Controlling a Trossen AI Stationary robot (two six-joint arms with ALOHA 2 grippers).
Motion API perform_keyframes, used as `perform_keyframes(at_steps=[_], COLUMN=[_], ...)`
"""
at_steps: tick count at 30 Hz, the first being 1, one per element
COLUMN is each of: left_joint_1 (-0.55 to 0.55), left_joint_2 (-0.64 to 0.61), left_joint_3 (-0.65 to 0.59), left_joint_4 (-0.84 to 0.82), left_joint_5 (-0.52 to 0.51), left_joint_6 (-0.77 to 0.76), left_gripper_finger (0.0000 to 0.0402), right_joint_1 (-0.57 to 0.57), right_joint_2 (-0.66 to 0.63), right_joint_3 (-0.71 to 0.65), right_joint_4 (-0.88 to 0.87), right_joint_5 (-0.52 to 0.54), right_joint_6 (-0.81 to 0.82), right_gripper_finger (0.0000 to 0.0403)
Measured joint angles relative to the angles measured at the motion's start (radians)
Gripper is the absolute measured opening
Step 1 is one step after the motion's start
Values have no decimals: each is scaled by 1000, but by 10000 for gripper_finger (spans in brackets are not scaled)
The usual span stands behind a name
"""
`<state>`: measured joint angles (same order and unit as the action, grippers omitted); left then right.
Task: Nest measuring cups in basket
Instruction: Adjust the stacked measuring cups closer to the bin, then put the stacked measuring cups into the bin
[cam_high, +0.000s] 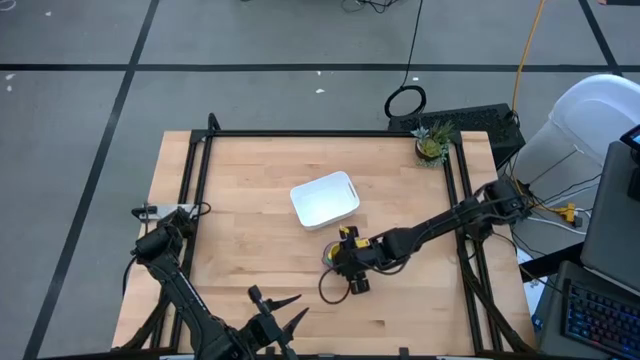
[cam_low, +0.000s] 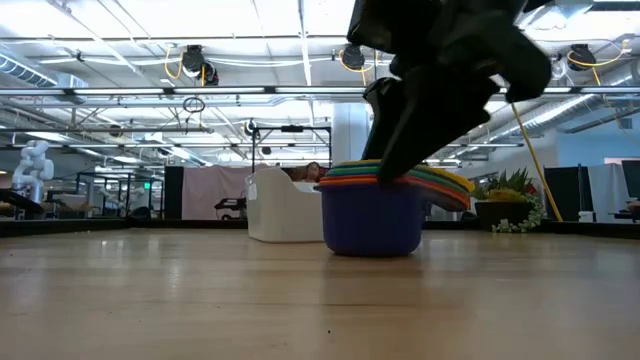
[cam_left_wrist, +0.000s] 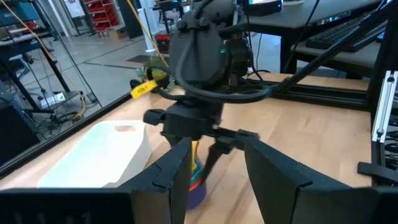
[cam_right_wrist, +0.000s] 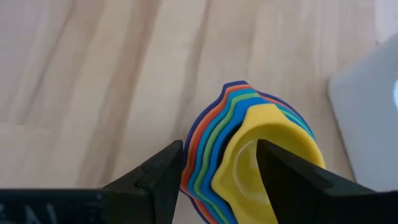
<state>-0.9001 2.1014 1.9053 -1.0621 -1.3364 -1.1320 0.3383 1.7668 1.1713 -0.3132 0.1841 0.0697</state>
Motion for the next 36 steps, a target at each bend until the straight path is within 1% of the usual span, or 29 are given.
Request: perform_keyframes(at_steps=[13,19,26,36], left_joint_1=[-11,-14,-14,-23], left_joint_2=[0,0,0,0], left_joint_3=[0,0,0,0], left_joint_4=[12,17,19,19], left_joint_5=[0,0,0,0], left_joint_6=[0,-3,-3,-20], left_gripper_finger=[152,152,152,152], right_joint_1=[-14,-14,-17,-44], right_joint_2=[-5,-6,-5,79], right_joint_3=[0,0,0,7], right_joint_4=[47,-11,-29,11], right_joint_5=[-4,-51,-51,-66], right_joint_6=[-9,-6,-19,-30], right_gripper_finger=[199,199,199,199])
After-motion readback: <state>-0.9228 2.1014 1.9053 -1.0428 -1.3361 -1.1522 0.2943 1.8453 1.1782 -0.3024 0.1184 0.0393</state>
